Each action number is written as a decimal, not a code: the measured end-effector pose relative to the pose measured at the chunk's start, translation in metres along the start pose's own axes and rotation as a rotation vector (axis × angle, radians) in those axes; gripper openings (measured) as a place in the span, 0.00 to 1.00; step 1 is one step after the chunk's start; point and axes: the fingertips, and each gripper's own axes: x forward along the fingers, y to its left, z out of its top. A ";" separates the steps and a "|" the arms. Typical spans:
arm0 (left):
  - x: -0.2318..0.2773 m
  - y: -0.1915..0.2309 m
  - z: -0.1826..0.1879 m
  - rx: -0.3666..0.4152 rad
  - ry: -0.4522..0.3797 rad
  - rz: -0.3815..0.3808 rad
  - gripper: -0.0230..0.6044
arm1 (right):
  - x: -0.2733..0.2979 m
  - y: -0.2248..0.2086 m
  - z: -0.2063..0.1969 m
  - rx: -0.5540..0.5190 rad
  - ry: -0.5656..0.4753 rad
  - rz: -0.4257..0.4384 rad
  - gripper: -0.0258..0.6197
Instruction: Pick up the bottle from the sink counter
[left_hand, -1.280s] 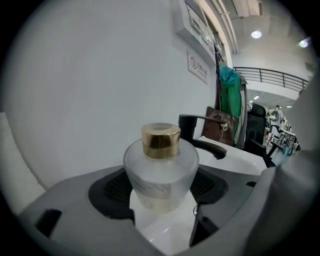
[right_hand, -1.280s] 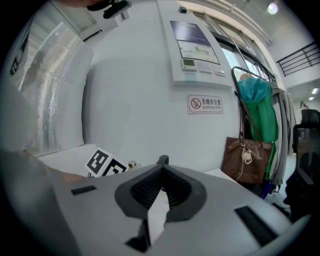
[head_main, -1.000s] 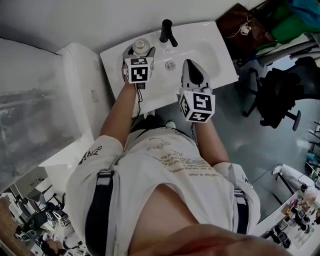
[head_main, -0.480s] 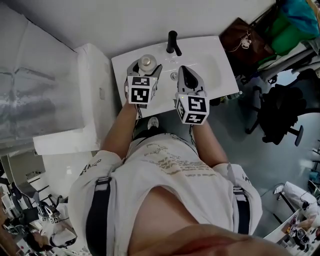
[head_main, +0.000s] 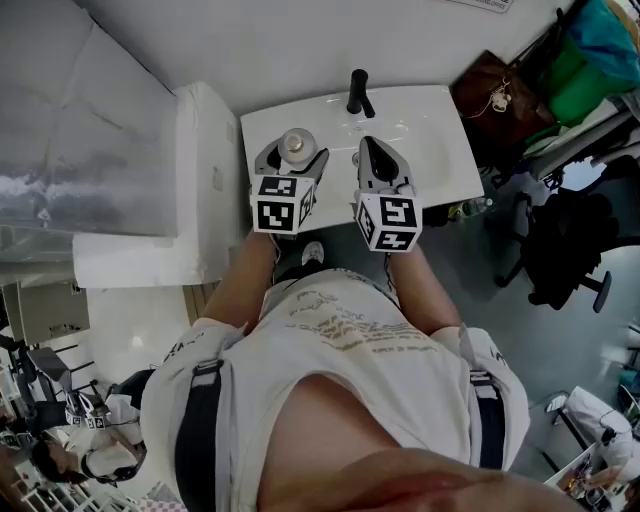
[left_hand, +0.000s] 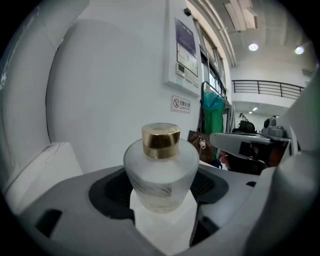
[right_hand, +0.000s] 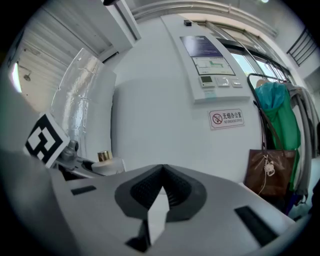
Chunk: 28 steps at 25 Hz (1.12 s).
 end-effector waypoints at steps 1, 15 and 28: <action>-0.005 -0.002 0.000 -0.006 -0.008 -0.003 0.57 | -0.002 0.001 0.003 0.002 -0.007 0.006 0.08; -0.042 -0.014 0.004 -0.002 -0.070 0.000 0.57 | -0.014 0.022 0.012 -0.034 -0.027 0.075 0.08; -0.040 -0.008 0.003 -0.007 -0.061 -0.009 0.57 | -0.009 0.029 0.010 -0.036 -0.024 0.077 0.08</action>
